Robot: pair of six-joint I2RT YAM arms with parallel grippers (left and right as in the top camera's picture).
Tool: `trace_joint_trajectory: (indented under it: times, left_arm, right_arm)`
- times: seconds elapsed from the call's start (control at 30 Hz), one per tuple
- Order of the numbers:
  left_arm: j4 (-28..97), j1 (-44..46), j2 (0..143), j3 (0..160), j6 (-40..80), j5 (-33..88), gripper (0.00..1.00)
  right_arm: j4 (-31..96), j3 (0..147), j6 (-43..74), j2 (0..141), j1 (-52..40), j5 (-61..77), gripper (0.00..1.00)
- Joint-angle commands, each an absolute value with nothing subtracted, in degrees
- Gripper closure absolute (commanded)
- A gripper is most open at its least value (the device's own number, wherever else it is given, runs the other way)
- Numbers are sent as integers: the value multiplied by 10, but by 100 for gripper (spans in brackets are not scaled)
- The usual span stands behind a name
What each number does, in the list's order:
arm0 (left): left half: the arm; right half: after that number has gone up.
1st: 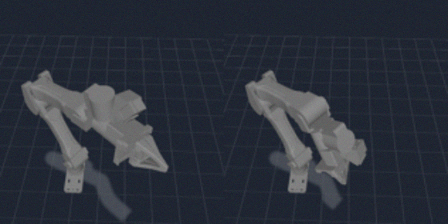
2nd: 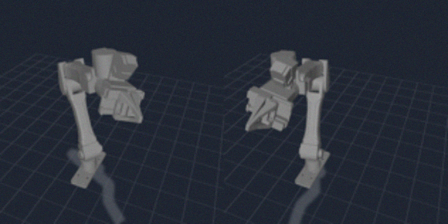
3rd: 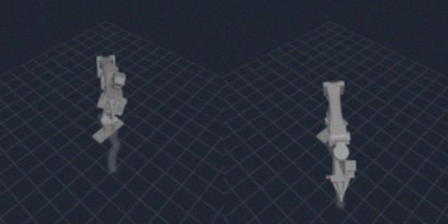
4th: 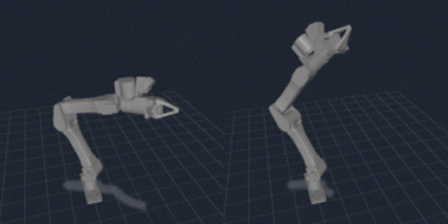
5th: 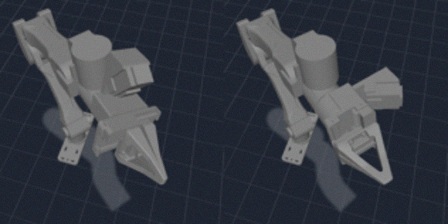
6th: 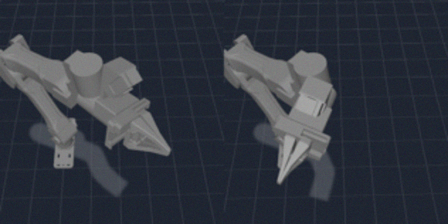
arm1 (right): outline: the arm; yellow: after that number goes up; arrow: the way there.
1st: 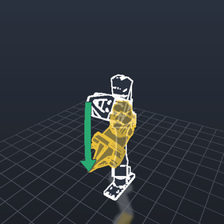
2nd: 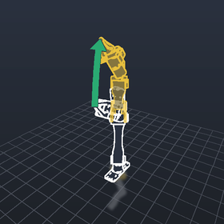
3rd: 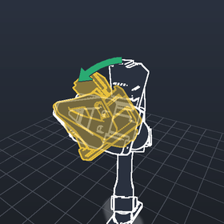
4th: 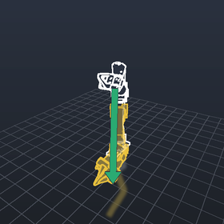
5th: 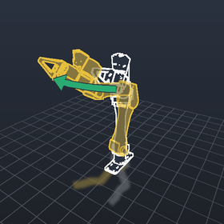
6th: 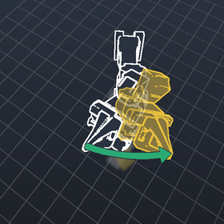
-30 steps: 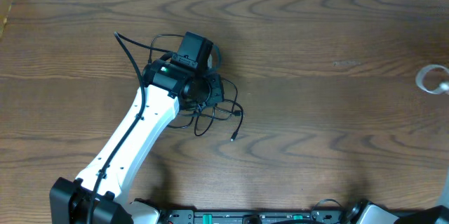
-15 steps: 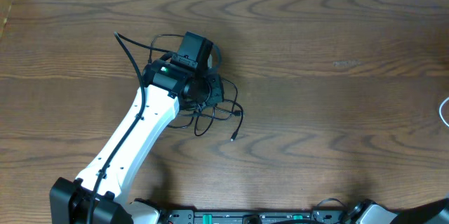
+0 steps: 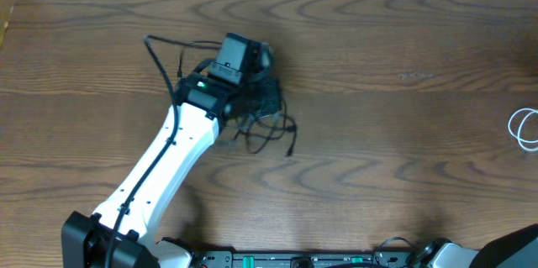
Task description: Untangle cables
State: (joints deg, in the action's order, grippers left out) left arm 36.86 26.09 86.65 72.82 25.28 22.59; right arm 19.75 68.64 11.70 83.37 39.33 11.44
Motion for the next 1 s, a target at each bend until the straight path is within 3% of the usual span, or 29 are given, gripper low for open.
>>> trace_joint_trajectory:
  times: [0.0,0.1,0.3,0.33,0.37,0.4,0.73,0.87,0.97]
  left_arm:
    - [309,300,860,730,156,374,92]
    - [257,341,860,732,28,488,93]
    - [244,352,860,738,7,452,92]
    - [250,348,860,737,11,439,91]
    - [259,344,860,737,16,423,79]
    - [270,342,860,737,18,405,76]
    - [396,332,860,737,22,236,76]
    - [423,330,860,737,110,79,75]
    - [426,319,860,735,191,27,67]
  right_arm:
    - [214,696,115,849,376,310,35]
    - [277,696,115,856,344,323,34]
    - [396,696,15,870,263,331,27]
    - [408,696,10,873,251,331,27]
    - [417,696,5,874,239,329,27]
    - [425,696,1,875,227,329,27]
    - [467,696,1,875,145,329,27]
    - [498,693,1,878,106,283,27]
    - [496,677,-1,878,73,218,32]
